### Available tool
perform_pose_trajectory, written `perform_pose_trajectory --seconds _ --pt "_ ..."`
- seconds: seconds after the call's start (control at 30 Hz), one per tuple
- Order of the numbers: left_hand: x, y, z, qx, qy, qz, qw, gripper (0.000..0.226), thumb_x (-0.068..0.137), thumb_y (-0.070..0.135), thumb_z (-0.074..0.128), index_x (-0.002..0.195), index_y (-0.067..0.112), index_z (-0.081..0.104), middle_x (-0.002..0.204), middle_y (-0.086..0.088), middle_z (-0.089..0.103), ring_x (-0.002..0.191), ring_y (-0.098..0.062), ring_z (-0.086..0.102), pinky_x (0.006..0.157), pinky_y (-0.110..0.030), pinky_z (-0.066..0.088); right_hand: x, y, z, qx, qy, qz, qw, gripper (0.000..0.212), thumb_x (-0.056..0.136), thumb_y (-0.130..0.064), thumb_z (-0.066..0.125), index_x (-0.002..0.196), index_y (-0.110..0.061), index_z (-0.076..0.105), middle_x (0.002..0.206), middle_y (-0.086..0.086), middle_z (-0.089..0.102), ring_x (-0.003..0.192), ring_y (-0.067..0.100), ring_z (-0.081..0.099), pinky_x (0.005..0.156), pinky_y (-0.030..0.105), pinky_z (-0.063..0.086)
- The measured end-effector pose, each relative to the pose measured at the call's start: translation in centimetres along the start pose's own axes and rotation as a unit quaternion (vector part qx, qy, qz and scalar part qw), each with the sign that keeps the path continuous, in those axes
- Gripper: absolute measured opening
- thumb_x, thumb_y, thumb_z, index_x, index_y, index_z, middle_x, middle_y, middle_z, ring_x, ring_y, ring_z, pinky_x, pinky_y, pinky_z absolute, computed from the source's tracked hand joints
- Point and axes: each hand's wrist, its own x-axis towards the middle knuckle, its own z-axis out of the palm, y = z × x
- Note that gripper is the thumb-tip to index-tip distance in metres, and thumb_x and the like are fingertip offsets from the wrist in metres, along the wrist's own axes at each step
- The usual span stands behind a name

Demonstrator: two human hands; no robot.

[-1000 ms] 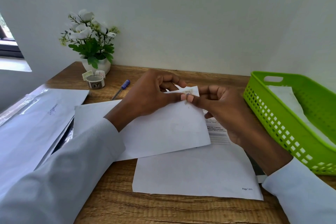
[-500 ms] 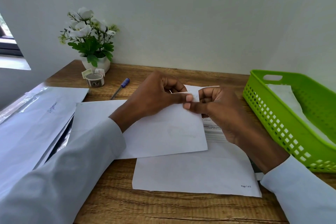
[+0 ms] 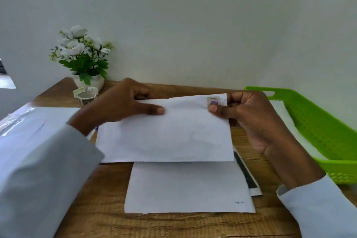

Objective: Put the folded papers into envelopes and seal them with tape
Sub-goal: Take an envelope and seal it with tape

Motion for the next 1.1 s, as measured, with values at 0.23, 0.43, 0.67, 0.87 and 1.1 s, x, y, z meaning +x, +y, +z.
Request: perform_pose_trajectory --seconds 0.23,0.43,0.67,0.87,1.1 --pt "3.1 0.7 -0.8 -0.233 0.067 -0.061 0.968 0.051 0.062 0.034 0.082 0.111 0.028 0.069 0.098 0.012 0.075 0.083 -0.005 0.072 0.062 -0.015 0.056 -3.1 -3.2 -7.9 0.035 0.146 -0.046 0.988 0.025 0.058 -0.014 0.078 0.082 -0.006 0.075 0.074 0.002 0.077 0.063 0.012 0.071 0.056 0.021 0.056" --pt "9.1 7.1 5.3 -0.301 0.027 -0.107 0.947 0.01 0.078 0.02 0.077 0.085 0.013 0.077 0.08 -0.005 0.077 0.066 -0.012 0.073 0.055 -0.019 0.056 -6.3 -2.4 -13.1 0.08 0.29 -0.038 0.953 0.01 0.076 -0.005 0.075 0.085 -0.01 0.072 0.074 -0.004 0.077 0.065 0.007 0.072 0.058 0.019 0.057" --pt "18.1 13.9 12.3 -0.272 0.036 -0.067 0.959 0.025 0.083 0.007 0.074 0.1 -0.011 0.068 0.081 -0.012 0.066 0.061 -0.009 0.064 0.052 -0.019 0.057 -9.2 -1.4 -16.5 0.061 0.314 -0.01 0.947 0.019 0.081 0.006 0.068 0.094 -0.008 0.07 0.073 -0.001 0.077 0.06 0.008 0.071 0.047 0.018 0.052" --pt "23.0 15.5 17.3 -0.069 -0.095 0.008 0.993 0.022 0.088 0.002 0.067 0.104 -0.012 0.068 0.089 -0.016 0.064 0.078 -0.023 0.058 0.06 -0.026 0.052 -8.8 -0.4 -18.0 -0.067 0.326 0.013 0.943 0.029 0.078 0.006 0.075 0.099 -0.013 0.071 0.074 -0.003 0.077 0.061 0.008 0.071 0.054 0.022 0.059" --pt "27.0 16.3 19.9 0.177 -0.174 0.038 0.968 0.022 0.084 0.019 0.071 0.07 0.002 0.067 0.074 -0.009 0.067 0.066 -0.023 0.063 0.065 -0.031 0.055 -7.6 -0.7 -19.7 -0.347 0.303 0.036 0.887 0.04 0.068 -0.007 0.081 0.107 -0.016 0.074 0.093 0.001 0.076 0.084 0.02 0.073 0.085 0.043 0.058"
